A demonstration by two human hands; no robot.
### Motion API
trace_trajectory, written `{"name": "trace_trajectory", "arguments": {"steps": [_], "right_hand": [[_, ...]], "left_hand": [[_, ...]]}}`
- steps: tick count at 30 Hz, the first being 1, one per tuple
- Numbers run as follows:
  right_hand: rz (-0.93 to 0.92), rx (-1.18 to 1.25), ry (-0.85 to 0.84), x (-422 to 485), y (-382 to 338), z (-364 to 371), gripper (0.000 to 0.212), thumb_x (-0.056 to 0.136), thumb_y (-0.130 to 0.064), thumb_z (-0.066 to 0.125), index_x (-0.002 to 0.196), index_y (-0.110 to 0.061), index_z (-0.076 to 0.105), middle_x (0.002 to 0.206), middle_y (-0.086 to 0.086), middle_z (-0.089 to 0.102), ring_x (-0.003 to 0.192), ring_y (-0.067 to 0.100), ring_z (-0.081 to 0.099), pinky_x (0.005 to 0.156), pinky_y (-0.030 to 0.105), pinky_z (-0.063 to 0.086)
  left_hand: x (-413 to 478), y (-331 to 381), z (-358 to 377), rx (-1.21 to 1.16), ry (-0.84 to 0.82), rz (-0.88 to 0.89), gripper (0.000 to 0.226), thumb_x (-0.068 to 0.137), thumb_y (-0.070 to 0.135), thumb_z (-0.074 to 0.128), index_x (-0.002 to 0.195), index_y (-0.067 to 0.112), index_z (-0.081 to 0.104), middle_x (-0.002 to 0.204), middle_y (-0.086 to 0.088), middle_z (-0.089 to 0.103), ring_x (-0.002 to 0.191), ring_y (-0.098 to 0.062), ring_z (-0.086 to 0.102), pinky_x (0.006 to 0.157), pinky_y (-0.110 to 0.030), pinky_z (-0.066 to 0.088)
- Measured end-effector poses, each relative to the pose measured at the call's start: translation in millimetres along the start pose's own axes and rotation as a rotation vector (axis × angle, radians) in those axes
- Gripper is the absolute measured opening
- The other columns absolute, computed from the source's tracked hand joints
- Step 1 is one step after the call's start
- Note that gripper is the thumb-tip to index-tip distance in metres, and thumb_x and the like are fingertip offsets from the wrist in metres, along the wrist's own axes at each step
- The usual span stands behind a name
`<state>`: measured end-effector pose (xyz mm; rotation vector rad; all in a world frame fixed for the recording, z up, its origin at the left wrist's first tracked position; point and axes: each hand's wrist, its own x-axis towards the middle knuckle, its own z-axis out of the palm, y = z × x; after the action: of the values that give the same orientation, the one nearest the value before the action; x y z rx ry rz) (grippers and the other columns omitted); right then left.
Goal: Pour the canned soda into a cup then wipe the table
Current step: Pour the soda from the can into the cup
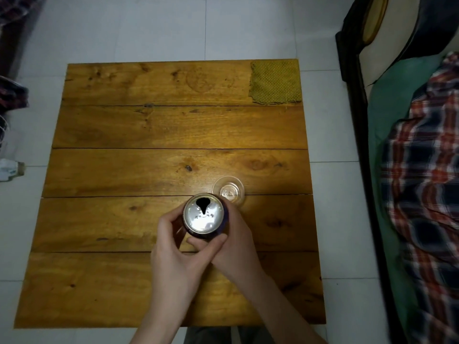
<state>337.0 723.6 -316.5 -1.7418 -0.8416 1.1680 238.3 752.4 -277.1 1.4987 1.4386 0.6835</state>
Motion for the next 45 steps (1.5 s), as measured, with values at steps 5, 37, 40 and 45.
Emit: {"name": "trace_trajectory", "arguments": {"steps": [5,37,40,45], "right_hand": [[-0.093,0.103,0.048,-5,2,-41,0.074,0.064,-0.016,0.084,0.128,-0.022,0.047,0.121,-0.009,0.06,0.116,0.007,0.055,0.096,0.022,0.045],[-0.241,-0.535,-0.185,68,30,-97,0.058,0.063,-0.026,0.083,0.112,-0.015,0.055,0.105,0.0,0.062,0.093,0.014,0.059,0.079,0.032,0.053],[-0.252,-0.58,-0.184,70,28,-98,0.051,0.063,-0.023,0.082,0.106,-0.015,0.056,0.095,-0.003,0.061,0.085,0.013,0.059,0.071,0.028,0.051],[-0.232,-0.678,-0.219,76,34,-101,0.062,0.062,-0.038,0.081,0.111,-0.013,0.052,0.099,0.0,0.061,0.088,0.016,0.058,0.076,0.033,0.052]], "left_hand": [[-8,23,20,-0.15,-0.13,-0.031,0.063,0.054,0.038,0.076,0.111,0.035,0.049,0.11,0.031,0.058,0.105,0.009,0.057,0.077,-0.007,0.047],[17,-41,92,-0.912,-0.264,-0.538,0.037,0.093,-0.003,0.04,0.121,0.01,0.06,0.12,-0.005,0.066,0.117,-0.018,0.058,0.102,-0.032,0.043],[16,-45,96,-0.974,-0.23,-0.616,0.042,0.092,-0.005,0.037,0.128,0.009,0.055,0.122,-0.007,0.065,0.116,-0.018,0.059,0.102,-0.032,0.043],[13,-41,98,-1.031,-0.227,-0.656,0.062,0.078,-0.021,0.021,0.126,0.006,0.05,0.125,-0.009,0.06,0.117,-0.02,0.056,0.105,-0.036,0.039]]}}
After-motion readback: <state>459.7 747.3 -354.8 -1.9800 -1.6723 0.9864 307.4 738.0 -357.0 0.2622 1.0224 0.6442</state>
